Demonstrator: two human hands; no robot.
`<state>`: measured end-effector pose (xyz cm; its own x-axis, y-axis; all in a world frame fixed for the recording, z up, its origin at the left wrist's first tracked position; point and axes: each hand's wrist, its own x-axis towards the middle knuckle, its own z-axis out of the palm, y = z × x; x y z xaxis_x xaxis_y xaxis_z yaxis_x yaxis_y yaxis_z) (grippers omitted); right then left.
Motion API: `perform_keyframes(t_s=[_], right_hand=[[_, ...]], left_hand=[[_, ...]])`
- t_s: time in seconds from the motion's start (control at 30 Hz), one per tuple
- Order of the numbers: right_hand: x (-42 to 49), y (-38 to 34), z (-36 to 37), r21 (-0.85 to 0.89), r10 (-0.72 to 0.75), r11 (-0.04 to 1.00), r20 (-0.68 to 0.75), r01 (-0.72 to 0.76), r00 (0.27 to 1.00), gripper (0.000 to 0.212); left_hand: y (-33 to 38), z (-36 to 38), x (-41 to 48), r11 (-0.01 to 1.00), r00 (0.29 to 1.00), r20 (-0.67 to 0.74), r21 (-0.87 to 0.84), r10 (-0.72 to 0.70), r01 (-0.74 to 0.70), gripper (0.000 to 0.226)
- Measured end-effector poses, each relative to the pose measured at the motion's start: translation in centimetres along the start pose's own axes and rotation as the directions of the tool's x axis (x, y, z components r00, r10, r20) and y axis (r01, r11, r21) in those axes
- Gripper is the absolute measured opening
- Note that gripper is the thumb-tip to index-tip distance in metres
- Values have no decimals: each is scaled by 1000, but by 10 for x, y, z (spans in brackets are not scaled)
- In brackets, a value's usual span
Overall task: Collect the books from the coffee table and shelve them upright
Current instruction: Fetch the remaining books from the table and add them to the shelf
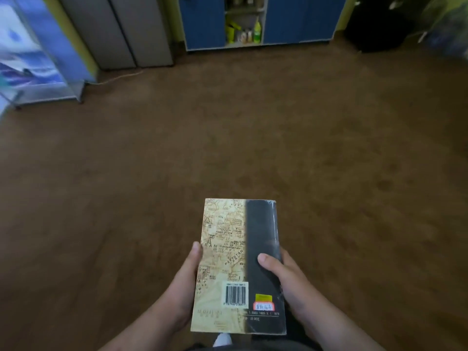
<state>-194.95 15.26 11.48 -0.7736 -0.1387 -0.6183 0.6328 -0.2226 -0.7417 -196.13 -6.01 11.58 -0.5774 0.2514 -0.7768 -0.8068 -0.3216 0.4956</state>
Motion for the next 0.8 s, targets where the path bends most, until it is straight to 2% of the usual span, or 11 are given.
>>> perform_keyframes(t_s=[0.07, 0.17, 0.37, 0.57, 0.7, 0.8], right_hand=[[32, -24, 1, -55, 21, 998, 61, -17, 998, 60], [73, -60, 7, -174, 63, 984, 159, -35, 985, 62], [142, -101, 50, -327, 169, 944, 351, -48, 921, 63], [202, -112, 135, -499, 306, 866, 477, -32, 824, 61], [241, -115, 213, -597, 395, 802, 527, -3, 752, 56], [264, -117, 273, -656, 429, 753, 549, 52, 718, 58]], left_hand=[[21, 9, 10, 997, 999, -52, -71, 3, -6, 74], [50, 16, 22, 985, 987, -146, -148, 69, -91, 66], [72, -6, 26, 918, 911, -395, -305, 120, -254, 61], [100, -57, 21, 807, 852, -515, -461, 96, -369, 58], [125, -112, 20, 671, 820, -564, -572, 96, -472, 58], [145, -152, 14, 610, 801, -583, -588, 136, -532, 61]])
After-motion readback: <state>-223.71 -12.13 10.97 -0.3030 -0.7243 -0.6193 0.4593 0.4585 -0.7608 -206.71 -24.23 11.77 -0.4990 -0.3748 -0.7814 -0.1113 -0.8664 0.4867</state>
